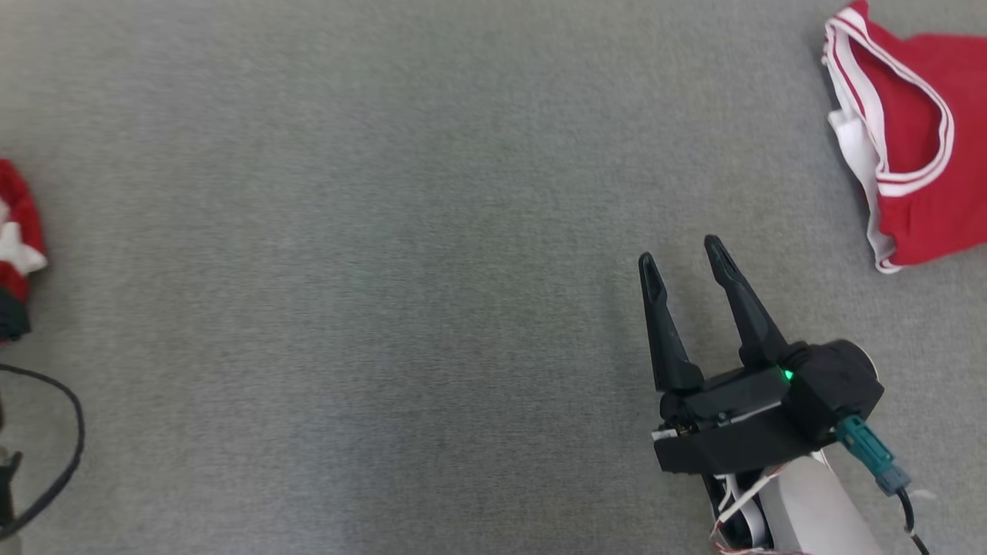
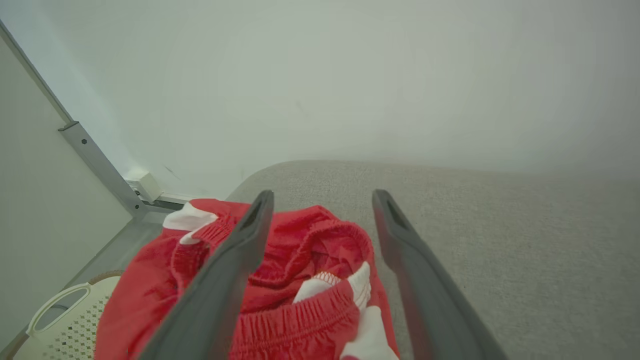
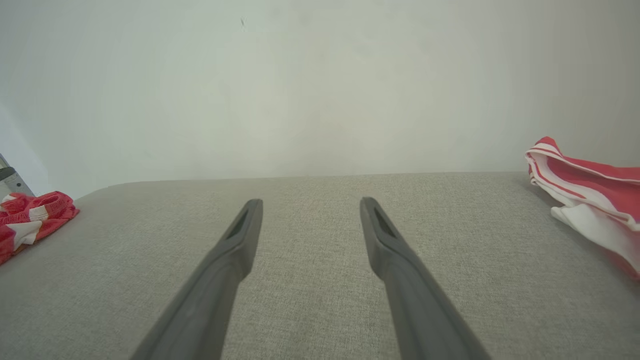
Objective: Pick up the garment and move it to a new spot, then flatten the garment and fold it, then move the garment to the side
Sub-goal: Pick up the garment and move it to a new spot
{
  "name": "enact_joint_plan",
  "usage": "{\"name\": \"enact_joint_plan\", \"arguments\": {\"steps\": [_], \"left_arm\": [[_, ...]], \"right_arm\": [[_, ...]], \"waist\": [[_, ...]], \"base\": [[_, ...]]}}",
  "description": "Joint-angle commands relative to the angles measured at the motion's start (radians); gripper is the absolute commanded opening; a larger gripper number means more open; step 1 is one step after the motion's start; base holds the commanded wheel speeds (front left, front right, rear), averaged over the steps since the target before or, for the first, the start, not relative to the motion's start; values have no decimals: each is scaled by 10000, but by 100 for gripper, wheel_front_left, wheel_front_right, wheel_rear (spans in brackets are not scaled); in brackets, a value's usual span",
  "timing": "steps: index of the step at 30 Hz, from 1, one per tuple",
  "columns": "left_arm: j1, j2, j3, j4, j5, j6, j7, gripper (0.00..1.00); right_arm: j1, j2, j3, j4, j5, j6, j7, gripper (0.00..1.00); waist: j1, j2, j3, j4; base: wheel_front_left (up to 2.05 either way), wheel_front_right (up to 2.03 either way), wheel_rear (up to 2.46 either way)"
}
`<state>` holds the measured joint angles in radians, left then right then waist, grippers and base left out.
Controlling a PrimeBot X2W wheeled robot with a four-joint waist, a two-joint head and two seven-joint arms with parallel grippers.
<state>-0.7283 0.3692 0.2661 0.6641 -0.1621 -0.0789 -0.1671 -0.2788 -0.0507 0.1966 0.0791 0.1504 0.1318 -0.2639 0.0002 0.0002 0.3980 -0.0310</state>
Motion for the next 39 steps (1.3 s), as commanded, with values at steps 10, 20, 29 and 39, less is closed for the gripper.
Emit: {"name": "enact_joint_plan", "arguments": {"steps": [10, 20, 29, 39], "left_arm": [[-974, 527, 215, 2473, -414, 228, 1378, 100], [-1183, 452, 157, 3953, -683, 345, 2619, 100], [-1411, 500, -142, 3903, -581, 146, 1816, 0], [-1464, 448, -472, 2690, -576, -149, 324, 0]], "right_arm": [[-176, 6, 69, -21, -228, -18, -5, 100], [-126, 4, 241, 126, -356, -18, -5, 100], [47, 4, 303, 278, -226, -18, -5, 100], [449, 3, 105, 466, -86, -18, -5, 100]], "waist": [[-2, -2, 484, -374], [-2, -2, 259, -229], [-2, -2, -91, -167], [-2, -2, -945, 19]], "base": [[0, 0, 0], [0, 0, 0], [0, 0, 0], [0, 0, 0]]}}
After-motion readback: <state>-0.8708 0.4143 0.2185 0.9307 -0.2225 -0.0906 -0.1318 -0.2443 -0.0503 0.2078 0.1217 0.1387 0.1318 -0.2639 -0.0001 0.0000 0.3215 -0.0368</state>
